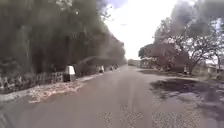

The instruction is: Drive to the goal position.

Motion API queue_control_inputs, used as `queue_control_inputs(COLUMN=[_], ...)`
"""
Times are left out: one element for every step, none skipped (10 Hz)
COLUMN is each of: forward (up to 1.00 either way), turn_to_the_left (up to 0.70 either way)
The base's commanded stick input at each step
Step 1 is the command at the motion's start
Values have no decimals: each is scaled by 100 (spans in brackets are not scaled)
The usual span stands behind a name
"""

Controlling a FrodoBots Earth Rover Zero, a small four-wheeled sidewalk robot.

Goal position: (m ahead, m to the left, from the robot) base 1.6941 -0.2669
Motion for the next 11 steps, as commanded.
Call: queue_control_inputs(forward=[70,70,70,70,70,70,70,70,70,70,70], turn_to_the_left=[0,0,0,0,0,0,0,0,0,0,0])
